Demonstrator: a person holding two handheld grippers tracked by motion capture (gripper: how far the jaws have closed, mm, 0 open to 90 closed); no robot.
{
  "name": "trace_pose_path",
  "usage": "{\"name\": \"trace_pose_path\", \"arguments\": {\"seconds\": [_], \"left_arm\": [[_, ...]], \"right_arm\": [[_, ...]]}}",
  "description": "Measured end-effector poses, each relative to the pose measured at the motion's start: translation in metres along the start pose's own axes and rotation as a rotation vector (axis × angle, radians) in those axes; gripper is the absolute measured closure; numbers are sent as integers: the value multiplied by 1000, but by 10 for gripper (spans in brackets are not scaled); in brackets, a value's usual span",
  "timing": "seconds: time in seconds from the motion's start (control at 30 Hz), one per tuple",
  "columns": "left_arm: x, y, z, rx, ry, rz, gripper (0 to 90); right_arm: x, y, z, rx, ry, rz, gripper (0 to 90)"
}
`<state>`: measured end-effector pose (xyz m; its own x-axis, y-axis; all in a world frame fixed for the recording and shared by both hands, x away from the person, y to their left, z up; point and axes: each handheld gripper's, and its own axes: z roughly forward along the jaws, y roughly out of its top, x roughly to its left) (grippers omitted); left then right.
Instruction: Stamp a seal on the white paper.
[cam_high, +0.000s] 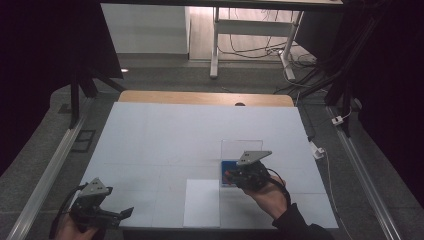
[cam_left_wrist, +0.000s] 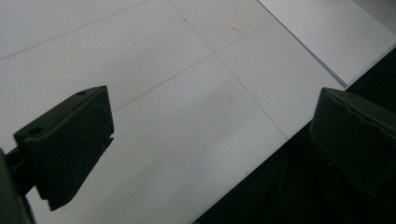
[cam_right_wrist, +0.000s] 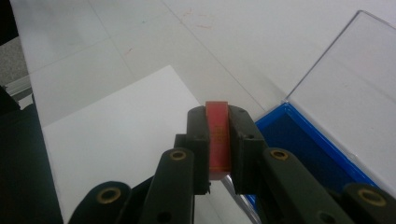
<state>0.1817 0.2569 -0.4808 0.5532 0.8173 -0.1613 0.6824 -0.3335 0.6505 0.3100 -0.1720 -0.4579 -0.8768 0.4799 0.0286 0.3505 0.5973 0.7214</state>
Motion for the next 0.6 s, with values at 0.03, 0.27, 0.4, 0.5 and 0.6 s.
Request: {"name": "trace_pose_path", "arguments": {"seconds": [0.03, 0.27, 0.4, 0.5, 0.6], "left_arm": [[0, 0, 0, -1, -1, 0, 2], [0, 0, 0, -1, 0, 0, 2], [0, 0, 0, -1, -1, -1, 2], [0, 0, 0, -1, -1, -1, 2], [0, 0, 0, -1, -1, -1, 2]], "right_arm": [[0, 0, 0, 0, 0, -2, 797], [5, 3, 3, -3, 14, 2, 797], [9, 4, 6, 0, 22, -14, 797], [12, 5, 8, 5, 28, -27, 797], [15, 6, 10, 6, 24, -38, 796]]}}
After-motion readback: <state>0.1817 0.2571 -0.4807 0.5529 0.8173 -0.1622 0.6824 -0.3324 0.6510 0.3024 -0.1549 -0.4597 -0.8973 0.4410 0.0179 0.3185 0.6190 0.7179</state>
